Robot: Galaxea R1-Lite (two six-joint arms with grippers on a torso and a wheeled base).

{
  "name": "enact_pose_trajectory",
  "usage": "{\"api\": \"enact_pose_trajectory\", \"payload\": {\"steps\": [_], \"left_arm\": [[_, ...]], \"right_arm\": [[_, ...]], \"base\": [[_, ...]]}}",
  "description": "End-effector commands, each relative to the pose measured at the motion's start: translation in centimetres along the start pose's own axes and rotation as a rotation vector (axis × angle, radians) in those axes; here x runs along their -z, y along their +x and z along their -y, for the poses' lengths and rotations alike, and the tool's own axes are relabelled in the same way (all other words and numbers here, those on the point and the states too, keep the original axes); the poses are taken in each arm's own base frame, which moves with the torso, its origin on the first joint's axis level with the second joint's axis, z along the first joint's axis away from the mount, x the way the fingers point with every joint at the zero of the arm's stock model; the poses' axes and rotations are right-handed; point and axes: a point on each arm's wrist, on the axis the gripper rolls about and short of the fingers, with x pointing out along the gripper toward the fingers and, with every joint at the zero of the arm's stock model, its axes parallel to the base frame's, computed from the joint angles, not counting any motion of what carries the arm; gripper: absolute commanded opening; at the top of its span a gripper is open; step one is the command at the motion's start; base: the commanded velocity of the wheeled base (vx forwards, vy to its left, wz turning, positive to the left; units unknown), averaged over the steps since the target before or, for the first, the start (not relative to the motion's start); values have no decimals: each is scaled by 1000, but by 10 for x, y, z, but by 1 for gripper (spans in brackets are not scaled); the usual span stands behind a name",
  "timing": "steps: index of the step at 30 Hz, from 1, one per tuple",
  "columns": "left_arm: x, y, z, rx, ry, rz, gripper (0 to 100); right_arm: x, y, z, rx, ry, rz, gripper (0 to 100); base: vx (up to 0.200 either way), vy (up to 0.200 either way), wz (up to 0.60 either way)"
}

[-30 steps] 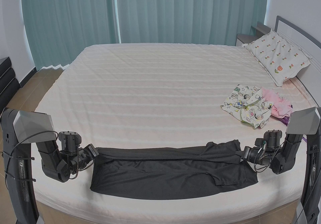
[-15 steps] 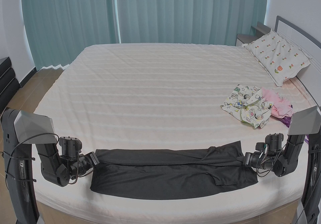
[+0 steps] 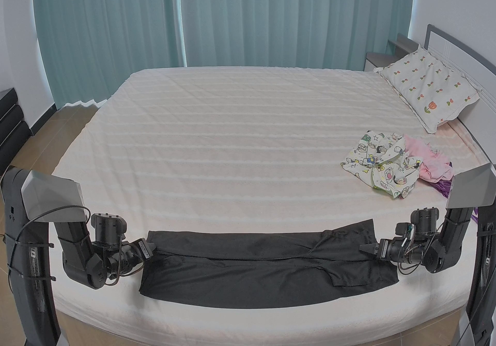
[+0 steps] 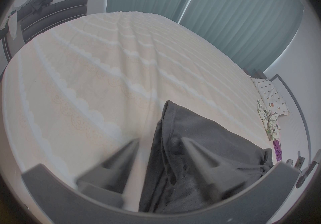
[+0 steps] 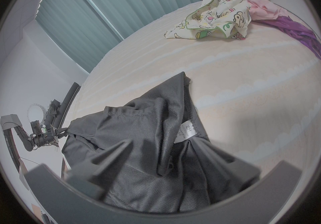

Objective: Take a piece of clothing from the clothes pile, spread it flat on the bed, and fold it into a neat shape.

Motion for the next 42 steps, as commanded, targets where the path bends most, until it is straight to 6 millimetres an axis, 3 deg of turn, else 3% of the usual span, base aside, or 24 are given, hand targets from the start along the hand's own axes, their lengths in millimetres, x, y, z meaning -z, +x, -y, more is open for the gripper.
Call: {"api": "enact_pose_trajectory", "payload": {"steps": [1, 7, 12, 16, 21, 26, 33, 42], "left_arm": [[-1, -3, -2, -4, -6, 3, 100], [-20, -34, 4, 35, -24, 69, 100], [-20, -52, 6, 81, -22, 54, 100], [-13, -64, 3, 94, -27, 23, 100], [5, -74, 0, 78, -100, -43, 100], [13, -78, -3, 68, -132, -68, 100], [21, -75, -4, 54, -142, -109, 100], [34, -60, 10, 65, -165, -143, 100]], "right_arm": [[-5, -2, 0, -4, 1, 21, 100], [-32, -5, -7, -17, -12, 109, 100], [-38, -15, -16, -12, 37, 137, 100], [-36, -39, -23, -15, 148, 155, 100], [-18, -56, -27, 4, 204, 105, 100], [2, -60, -26, 20, 313, 47, 100], [14, -61, -24, 17, 338, 58, 100], [14, -58, -26, 7, 416, 58, 100]], "base": [[0, 0, 0], [0, 0, 0], [0, 0, 0], [0, 0, 0], [0, 0, 0], [-120, 0, 0], [-171, 0, 0], [0, 0, 0]]}}
